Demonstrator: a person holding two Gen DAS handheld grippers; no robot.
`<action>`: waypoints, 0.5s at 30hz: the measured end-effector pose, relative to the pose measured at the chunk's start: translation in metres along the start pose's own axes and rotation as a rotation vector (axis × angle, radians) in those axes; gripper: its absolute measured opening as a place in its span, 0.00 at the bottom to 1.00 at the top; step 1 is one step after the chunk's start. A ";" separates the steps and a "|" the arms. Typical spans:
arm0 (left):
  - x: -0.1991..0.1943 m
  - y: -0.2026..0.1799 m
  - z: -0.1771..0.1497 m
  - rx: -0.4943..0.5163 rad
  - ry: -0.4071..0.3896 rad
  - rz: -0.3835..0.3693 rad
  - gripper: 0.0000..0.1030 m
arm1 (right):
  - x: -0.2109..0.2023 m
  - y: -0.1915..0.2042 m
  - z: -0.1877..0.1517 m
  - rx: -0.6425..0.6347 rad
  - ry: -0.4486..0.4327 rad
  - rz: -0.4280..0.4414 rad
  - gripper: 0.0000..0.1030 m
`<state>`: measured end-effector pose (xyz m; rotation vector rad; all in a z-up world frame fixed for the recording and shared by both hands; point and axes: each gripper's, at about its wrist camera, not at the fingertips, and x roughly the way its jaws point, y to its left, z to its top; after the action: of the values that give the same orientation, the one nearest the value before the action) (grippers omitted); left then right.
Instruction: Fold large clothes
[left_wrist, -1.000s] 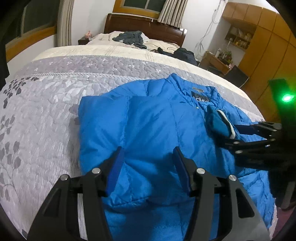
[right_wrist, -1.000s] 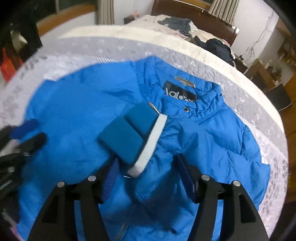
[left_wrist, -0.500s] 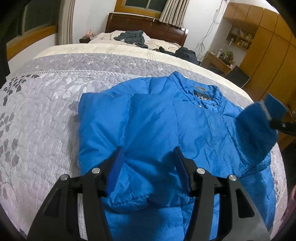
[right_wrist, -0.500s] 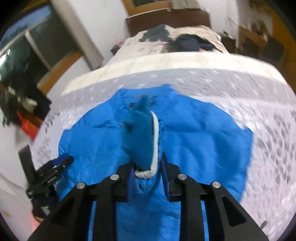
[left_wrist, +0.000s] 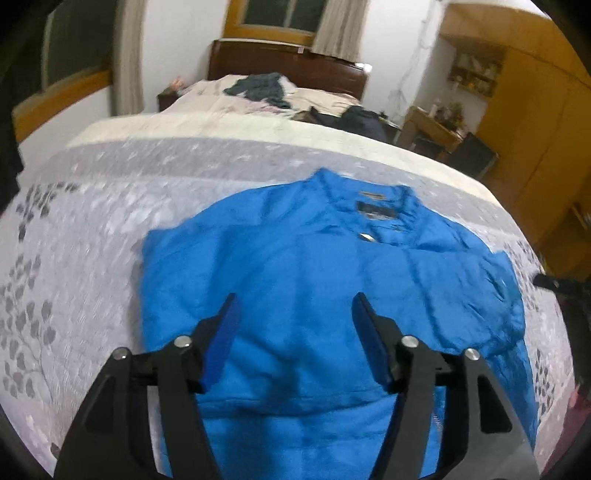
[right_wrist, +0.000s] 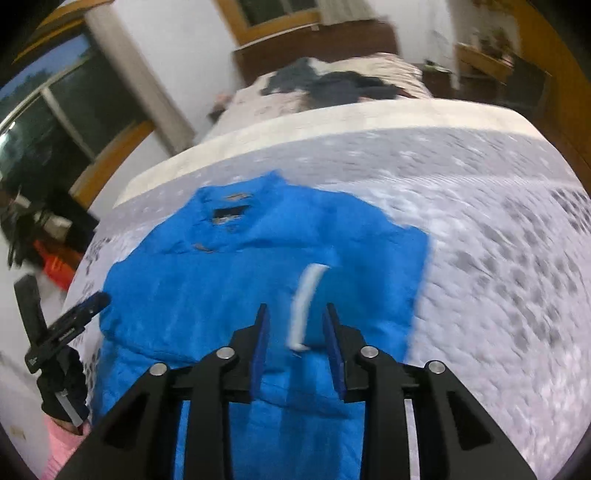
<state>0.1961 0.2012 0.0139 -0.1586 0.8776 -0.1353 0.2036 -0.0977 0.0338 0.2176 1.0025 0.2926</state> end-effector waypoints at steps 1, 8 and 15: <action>0.005 -0.006 -0.001 0.019 0.016 0.010 0.62 | 0.008 0.005 0.003 -0.012 0.009 0.005 0.30; 0.039 0.010 -0.017 0.012 0.098 0.037 0.62 | 0.050 -0.017 -0.008 0.023 0.076 -0.071 0.30; 0.045 0.007 -0.025 0.048 0.085 0.065 0.63 | 0.063 -0.033 -0.024 0.050 0.076 -0.010 0.30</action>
<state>0.2057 0.1980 -0.0368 -0.0797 0.9623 -0.1035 0.2193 -0.1064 -0.0389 0.2478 1.0866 0.2683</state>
